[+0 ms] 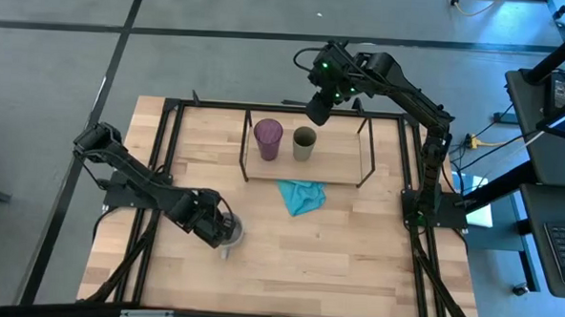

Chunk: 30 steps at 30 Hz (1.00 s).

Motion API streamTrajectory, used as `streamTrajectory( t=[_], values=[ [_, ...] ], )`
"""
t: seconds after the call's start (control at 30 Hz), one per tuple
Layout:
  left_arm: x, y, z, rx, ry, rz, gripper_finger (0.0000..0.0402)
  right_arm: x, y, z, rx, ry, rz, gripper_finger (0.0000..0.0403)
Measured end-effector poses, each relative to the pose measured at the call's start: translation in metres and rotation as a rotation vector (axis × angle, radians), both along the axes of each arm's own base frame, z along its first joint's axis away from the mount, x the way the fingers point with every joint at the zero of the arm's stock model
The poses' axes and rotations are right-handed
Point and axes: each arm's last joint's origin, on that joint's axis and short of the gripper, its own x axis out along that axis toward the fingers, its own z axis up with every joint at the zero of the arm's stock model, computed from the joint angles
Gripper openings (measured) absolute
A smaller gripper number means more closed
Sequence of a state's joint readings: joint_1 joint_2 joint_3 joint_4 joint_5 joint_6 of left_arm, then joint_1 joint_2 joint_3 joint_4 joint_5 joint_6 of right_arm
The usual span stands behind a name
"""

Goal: Stack small to large cups/mugs on shelf
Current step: Put the gray patterned mug on the shelf

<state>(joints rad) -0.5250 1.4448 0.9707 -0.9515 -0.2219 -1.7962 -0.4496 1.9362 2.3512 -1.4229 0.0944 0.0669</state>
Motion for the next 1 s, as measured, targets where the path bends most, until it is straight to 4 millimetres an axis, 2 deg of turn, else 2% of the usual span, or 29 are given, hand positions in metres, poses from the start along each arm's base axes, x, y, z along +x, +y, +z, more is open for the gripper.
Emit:
streamTrajectory(
  t=[0.67,1.0],
  values=[
    [0.0018,-0.0006,0.0002,-0.018,-0.007,-0.024,0.0074,-0.0014,0.0007,-0.001,0.008,0.017,-0.001,0.0129],
    [-0.0047,0.0042,0.0083,0.008,-0.025,-0.012,0.0074,-0.0015,0.0009,-0.0011,0.01,0.019,-0.001,0.0129]
  ],
)
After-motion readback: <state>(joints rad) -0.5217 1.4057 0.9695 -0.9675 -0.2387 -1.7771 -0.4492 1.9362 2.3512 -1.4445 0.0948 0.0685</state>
